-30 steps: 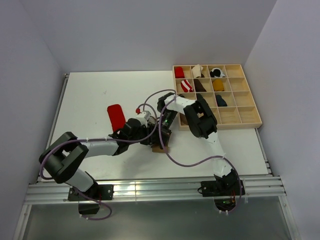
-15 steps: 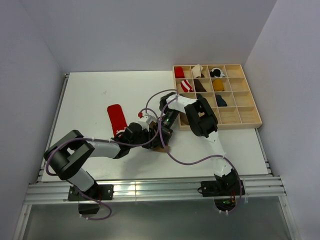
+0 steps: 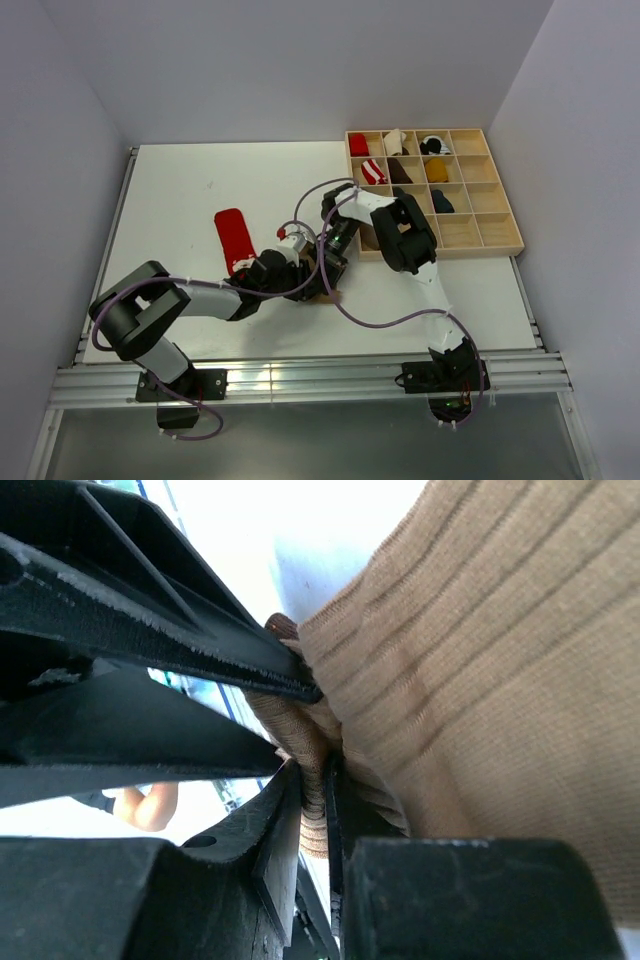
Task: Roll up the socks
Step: Roll the sock at the center of the board.
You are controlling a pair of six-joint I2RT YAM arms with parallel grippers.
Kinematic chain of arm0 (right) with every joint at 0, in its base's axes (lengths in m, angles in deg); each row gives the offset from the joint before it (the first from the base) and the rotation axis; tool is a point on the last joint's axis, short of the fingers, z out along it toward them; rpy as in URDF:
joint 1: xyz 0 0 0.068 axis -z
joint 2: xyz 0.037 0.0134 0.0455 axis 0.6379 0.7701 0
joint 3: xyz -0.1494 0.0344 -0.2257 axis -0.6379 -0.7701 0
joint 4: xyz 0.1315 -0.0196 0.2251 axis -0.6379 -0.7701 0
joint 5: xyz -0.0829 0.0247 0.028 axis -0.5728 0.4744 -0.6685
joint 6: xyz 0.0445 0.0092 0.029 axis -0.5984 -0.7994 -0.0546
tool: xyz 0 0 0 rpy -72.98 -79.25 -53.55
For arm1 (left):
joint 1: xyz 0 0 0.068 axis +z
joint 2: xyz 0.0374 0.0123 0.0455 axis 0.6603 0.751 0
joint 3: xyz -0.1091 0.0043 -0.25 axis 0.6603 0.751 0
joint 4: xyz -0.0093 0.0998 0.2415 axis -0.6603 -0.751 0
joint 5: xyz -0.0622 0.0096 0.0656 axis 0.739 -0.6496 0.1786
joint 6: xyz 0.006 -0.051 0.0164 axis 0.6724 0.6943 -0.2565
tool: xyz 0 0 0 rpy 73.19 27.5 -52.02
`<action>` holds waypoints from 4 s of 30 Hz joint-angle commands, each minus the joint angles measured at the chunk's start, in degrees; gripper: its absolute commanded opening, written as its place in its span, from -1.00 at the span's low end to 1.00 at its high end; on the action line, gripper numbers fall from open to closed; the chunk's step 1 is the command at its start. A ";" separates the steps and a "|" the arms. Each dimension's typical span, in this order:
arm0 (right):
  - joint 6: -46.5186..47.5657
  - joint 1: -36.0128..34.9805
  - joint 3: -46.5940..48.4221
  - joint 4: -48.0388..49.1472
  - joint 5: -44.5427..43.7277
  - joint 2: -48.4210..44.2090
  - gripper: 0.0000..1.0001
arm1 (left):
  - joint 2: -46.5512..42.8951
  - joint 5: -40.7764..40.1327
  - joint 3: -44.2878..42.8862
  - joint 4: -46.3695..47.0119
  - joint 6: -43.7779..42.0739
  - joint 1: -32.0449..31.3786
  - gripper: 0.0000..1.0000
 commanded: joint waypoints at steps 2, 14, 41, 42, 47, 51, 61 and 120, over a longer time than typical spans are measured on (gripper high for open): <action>-0.58 1.43 2.36 3.53 -4.36 1.17 -0.63 | 1.15 -3.07 0.49 -8.10 -0.77 -0.90 -0.27; -2.95 1.43 -0.35 7.57 -3.57 -2.50 -0.54 | 5.54 -2.55 -0.47 -10.56 2.92 -0.90 -0.90; -10.79 8.47 -30.06 44.66 -10.60 -39.60 -0.07 | 11.78 18.09 -5.40 -24.63 16.98 8.50 -0.99; -9.65 8.12 -31.90 46.76 -11.30 -41.18 -0.06 | 12.22 19.33 -5.48 -24.80 17.51 9.11 -0.99; -2.35 2.76 -43.24 51.78 -15.35 -50.76 0.00 | 15.56 26.00 -5.31 -25.52 19.70 12.10 -0.99; 1.79 -1.55 -48.96 54.33 -15.44 -55.77 0.08 | 17.06 28.83 -5.13 -26.12 20.76 13.42 -0.99; 5.04 -11.74 -54.42 57.50 -20.53 -58.68 0.16 | 18.73 32.61 -4.17 -23.84 23.84 14.57 -0.99; -2.69 -6.74 -14.87 14.52 -9.73 -12.98 -0.60 | -13.50 9.33 1.71 -21.74 11.28 14.75 -0.17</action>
